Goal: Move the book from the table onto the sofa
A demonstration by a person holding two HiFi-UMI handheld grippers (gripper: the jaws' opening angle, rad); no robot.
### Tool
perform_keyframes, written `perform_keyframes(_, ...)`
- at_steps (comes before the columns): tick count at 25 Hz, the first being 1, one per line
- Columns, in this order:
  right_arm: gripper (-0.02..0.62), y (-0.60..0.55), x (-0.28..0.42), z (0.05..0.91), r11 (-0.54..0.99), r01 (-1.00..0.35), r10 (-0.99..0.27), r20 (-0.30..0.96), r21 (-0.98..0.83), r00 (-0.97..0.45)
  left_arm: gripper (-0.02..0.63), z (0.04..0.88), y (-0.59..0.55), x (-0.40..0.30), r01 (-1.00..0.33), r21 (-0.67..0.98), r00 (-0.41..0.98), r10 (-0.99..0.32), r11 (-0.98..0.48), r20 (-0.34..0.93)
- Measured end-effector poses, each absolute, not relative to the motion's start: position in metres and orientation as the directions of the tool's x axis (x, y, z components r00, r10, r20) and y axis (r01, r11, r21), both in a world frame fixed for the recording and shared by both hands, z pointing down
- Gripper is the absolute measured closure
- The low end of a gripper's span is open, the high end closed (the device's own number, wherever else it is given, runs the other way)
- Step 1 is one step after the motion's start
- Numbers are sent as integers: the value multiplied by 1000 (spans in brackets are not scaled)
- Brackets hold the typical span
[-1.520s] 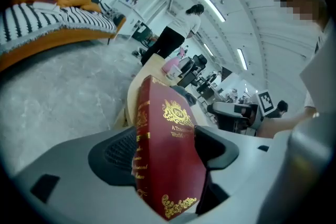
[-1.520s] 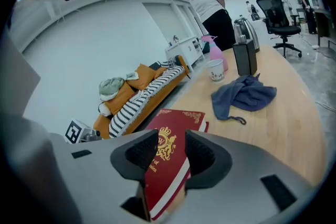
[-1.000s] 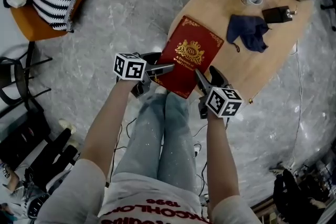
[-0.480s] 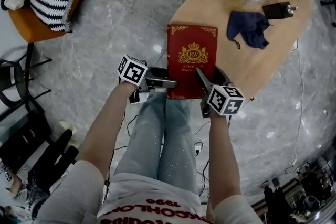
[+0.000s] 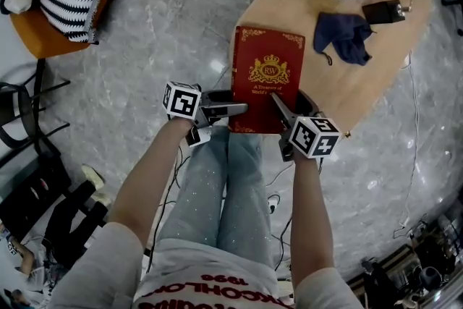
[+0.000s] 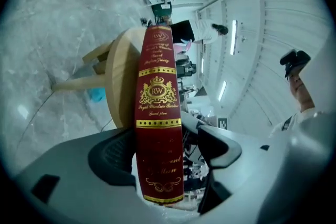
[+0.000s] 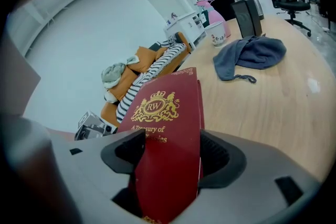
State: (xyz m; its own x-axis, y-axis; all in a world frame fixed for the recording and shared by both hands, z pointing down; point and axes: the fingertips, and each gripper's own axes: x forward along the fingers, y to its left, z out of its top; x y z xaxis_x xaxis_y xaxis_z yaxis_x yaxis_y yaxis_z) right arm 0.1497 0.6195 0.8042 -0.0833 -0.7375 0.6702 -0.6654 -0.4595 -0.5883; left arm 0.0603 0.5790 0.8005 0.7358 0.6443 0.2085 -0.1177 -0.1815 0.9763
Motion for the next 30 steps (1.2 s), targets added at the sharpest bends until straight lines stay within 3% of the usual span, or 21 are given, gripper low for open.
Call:
perform_keyframes(3, 288, 622, 151, 803, -450, -657, -749, 657, -605, -91, 243, 797, 588, 60, -105, 982, 682, 707, -158, 187)
perform_keyframes(5, 284, 623, 152, 802, -438, -635, -765, 635, -637, -109, 337, 791, 588, 62, -106, 990, 686, 714, -97, 143)
perform_keyframes(13, 284, 621, 136, 804, -414, -636, -770, 623, -651, -137, 342, 806, 608, 71, -106, 963, 639, 725, -249, 257)
perform_keyframes(23, 285, 620, 151, 779, -401, -649, -820, 569, -646, -60, 360, 786, 599, 77, -56, 950, 705, 662, -307, 255)
perform_keyframes(26, 366, 628, 173, 767, -449, -632, -831, 556, -632, 34, 360, 781, 588, 76, -63, 941, 720, 638, -333, 274)
perform_keyframes(28, 477, 633, 185, 761, -478, -634, -823, 562, -607, 82, 360, 778, 578, 74, -72, 937, 737, 614, -343, 282)
perform_keyframes(30, 540, 635, 192, 754, -492, -638, -821, 560, -592, 113, 360, 774, 568, 73, -81, 931, 754, 589, -355, 291)
